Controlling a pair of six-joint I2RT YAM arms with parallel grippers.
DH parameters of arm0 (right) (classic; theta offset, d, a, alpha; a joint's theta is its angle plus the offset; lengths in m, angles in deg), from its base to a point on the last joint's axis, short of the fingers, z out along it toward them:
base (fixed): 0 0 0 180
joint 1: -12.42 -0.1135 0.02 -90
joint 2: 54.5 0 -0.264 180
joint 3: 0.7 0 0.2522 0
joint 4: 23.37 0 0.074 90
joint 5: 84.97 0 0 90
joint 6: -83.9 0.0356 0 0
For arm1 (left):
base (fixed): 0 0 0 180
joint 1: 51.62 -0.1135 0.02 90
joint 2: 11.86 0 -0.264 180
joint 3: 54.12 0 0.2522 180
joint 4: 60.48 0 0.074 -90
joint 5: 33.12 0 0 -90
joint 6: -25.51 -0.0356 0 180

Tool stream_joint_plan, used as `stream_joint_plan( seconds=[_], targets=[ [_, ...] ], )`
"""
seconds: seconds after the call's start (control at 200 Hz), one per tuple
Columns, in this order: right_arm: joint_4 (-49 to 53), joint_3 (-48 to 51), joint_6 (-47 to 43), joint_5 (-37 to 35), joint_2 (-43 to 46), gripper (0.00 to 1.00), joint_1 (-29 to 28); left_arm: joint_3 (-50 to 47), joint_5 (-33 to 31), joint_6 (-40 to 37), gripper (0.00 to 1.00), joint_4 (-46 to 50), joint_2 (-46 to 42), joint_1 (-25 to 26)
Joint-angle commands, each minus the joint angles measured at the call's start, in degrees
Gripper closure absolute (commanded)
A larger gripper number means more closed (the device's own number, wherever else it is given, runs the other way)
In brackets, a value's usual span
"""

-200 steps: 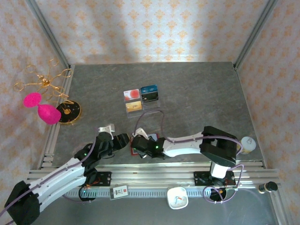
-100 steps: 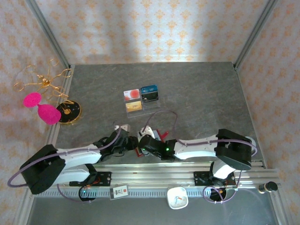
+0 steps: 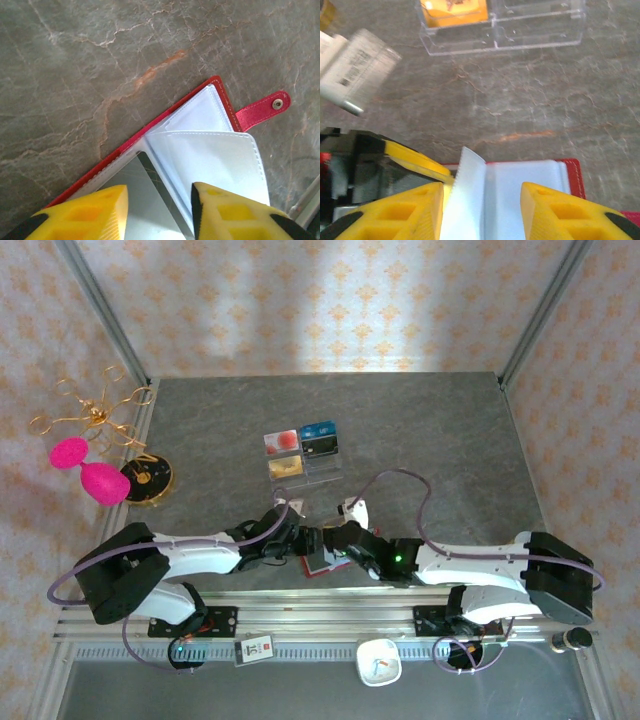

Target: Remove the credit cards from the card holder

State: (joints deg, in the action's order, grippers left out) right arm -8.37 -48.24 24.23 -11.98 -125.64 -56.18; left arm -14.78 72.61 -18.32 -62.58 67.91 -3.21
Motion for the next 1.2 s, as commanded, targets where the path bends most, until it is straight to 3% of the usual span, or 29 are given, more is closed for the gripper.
stream_joint_plan(
  seconds=[0.0,0.175,0.275,0.375,0.546,0.696,0.796,0.961,1.196],
  targets=[
    [3.87,0.86,2.16,-3.61,2.31,0.59,0.78,2.52,3.13,-1.18,0.61,-2.63,2.26,1.08],
    [4.68,2.22,3.38,-6.01,6.98,0.71,1.82,9.63,6.38,-3.18,0.75,-1.23,11.78,3.56],
    [5.22,2.32,3.6,-6.2,7.94,0.71,1.89,11.11,6.85,-4.0,0.75,0.54,14.48,3.59],
    [5.64,1.79,3.6,-5.6,7.68,0.71,2.03,10.48,4.75,-4.23,0.75,2.01,11.52,3.6],
    [2.93,1.27,0.94,1.71,6.22,0.72,3.55,4.55,-1.54,-2.54,0.69,5.22,-1.01,3.31],
    [-1.26,1.78,-1.09,13.81,2.69,0.78,7.33,-2.7,-2.9,-0.2,0.74,7.33,-8.68,3.29],
    [-3.48,1.23,-1.71,22.44,-1.2,0.8,9.28,-5.67,-2.39,0.41,0.81,7.02,-9.05,3.23],
    [-5.81,0.31,-1.61,29.76,-6.19,0.82,10.05,-7.12,-3.0,-0.26,0.88,4.51,-6.58,1.67],
    [-6.66,0.83,1.64,28.97,-9.5,0.83,12.19,-6.35,-2.45,-2.6,0.91,1.72,-5.27,-3.21]
  ],
)
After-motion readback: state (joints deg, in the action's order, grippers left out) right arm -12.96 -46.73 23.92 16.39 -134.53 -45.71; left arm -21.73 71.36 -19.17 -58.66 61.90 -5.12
